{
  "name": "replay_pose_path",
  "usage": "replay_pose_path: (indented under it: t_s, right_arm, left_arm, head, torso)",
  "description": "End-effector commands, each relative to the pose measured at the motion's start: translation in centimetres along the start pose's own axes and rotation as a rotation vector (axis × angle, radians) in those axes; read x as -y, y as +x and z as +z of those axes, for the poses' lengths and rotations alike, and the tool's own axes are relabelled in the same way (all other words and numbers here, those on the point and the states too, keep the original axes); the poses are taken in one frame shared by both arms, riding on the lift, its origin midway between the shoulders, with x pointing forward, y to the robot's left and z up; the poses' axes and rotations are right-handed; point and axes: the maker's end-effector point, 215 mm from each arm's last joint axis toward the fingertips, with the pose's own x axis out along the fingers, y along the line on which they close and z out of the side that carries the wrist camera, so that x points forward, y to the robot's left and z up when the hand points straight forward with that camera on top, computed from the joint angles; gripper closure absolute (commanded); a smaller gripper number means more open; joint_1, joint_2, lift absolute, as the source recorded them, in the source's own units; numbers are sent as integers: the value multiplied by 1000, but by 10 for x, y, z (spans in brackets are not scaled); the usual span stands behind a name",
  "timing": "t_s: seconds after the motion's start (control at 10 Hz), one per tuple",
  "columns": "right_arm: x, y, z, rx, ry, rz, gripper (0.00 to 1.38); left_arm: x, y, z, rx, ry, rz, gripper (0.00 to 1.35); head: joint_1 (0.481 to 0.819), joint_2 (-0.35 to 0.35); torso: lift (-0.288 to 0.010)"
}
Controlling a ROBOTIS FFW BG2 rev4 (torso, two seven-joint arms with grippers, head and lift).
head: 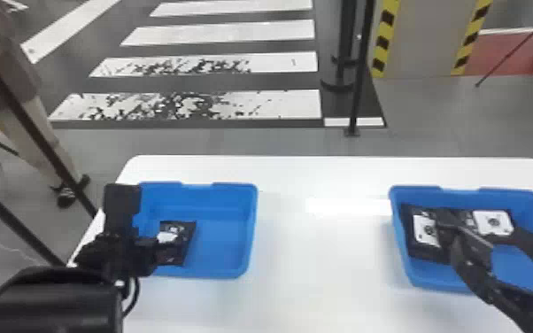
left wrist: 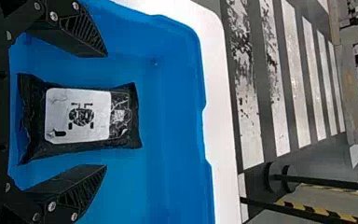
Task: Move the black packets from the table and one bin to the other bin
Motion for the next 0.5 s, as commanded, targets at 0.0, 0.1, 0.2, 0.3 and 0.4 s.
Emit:
replay_pose_path:
  t_s: [0.0, 0.1, 0.2, 0.3, 0.4]
  right_arm:
    - [-2, 1, -1, 1, 6, 6, 142]
    - [-2, 2, -1, 1, 7, 8, 142]
    - [-3, 3, -2, 0, 10, 13, 142]
    - [-3, 3, -3, 0, 16, 14, 142]
    - [-3, 3, -3, 0, 17, 17, 142]
  left_arm:
    - [6, 16, -11, -35, 6, -12, 183]
    - [6, 25, -17, -60, 10, -18, 188]
    - [5, 28, -20, -72, 20, -15, 190]
    - [-3, 29, -26, -94, 27, 8, 190]
    - [-5, 29, -26, -107, 35, 15, 190]
  head:
    - [695, 117]
    - [695, 115]
    - [695, 113]
    - [695, 116]
    - [695, 119]
  torso:
    - [-110]
    - [-110]
    - [-110]
    - [-110]
    - [-110]
